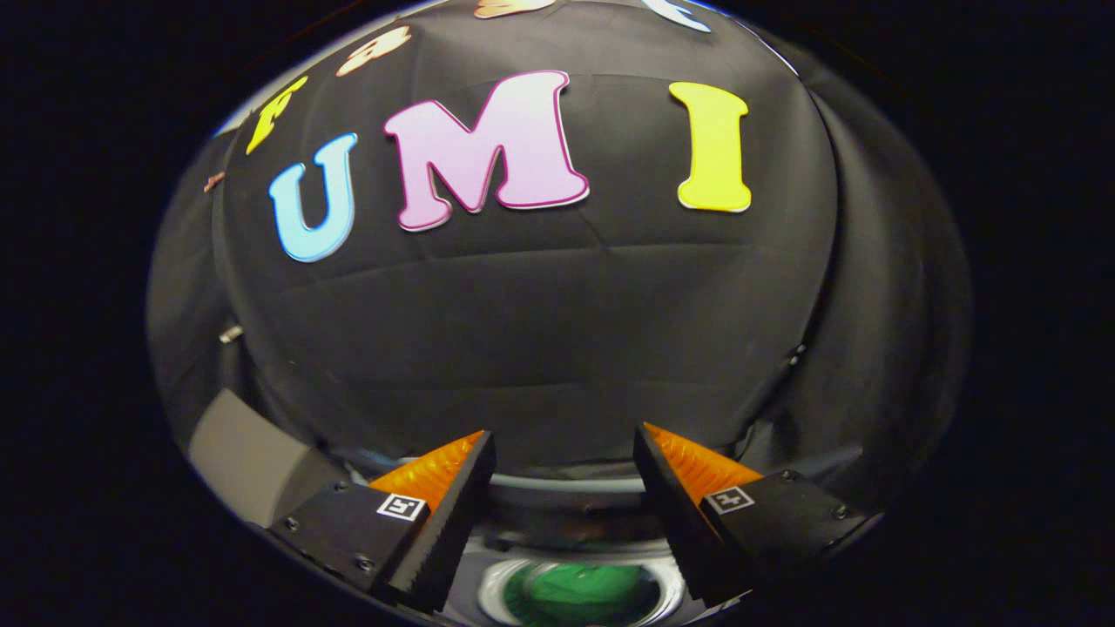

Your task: Put the clothes into the washing machine and then close the washing machine lid.

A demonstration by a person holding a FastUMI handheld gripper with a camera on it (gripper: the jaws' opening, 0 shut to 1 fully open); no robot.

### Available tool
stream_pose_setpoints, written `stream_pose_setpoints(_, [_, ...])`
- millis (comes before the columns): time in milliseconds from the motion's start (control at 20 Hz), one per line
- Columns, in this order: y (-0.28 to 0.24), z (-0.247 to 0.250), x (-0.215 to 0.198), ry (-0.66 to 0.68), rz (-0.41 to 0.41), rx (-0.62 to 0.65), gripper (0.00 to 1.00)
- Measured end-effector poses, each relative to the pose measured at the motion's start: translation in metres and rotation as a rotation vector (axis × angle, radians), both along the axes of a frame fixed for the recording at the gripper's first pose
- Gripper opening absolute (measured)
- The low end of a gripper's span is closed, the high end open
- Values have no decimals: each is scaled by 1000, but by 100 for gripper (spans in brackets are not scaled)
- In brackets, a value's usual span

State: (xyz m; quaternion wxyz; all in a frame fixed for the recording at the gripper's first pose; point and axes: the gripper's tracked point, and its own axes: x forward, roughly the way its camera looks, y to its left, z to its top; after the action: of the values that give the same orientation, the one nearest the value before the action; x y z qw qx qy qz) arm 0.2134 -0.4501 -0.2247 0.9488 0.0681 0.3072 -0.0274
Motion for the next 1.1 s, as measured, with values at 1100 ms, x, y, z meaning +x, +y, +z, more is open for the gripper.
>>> stream_pose_setpoints(1100, [15, 9, -78, -5, -43, -85, 100])
